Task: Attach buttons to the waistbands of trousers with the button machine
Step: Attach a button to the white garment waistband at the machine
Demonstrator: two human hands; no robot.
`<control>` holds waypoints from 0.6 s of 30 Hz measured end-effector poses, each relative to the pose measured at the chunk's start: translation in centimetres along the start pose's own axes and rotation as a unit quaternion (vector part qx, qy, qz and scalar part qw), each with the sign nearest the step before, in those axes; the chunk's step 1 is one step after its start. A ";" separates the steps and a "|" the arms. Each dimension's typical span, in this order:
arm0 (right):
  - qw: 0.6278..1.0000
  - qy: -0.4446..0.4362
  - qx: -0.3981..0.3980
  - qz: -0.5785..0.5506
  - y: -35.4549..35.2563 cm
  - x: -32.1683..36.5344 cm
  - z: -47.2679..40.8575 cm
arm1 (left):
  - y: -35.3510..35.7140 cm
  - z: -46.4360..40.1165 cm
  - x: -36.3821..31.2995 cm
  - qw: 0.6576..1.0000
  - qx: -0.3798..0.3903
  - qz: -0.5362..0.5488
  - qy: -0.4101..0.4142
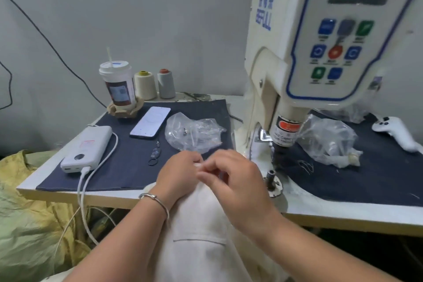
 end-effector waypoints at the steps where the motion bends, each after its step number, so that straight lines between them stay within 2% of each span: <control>1: 1.000 0.011 -0.003 -0.005 -1.1 -0.4 1.7 | -0.1 -0.2 0.3 1.000 -0.009 0.006 -0.014; 7: 0.984 0.134 -0.115 0.030 -8.8 -5.9 7.9 | 0.1 -0.3 0.5 0.999 -0.028 0.031 -0.018; 10: 0.976 0.170 -0.133 0.005 -10.3 -8.4 7.4 | 0.0 -0.3 0.3 0.999 -0.030 0.030 -0.013; 18: 0.988 0.116 -0.090 -0.054 -8.6 -10.0 4.0 | 0.1 -0.2 0.4 0.999 -0.041 0.020 -0.005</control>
Point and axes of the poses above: each hand's wrist, its own z-axis away from the middle knuckle, its own y-axis out of the palm, x = y × z, the point moved 4 cm from there along -z, towards the middle knuckle, and after that the axes turned 7 degrees about x, right-handed, at the moved point
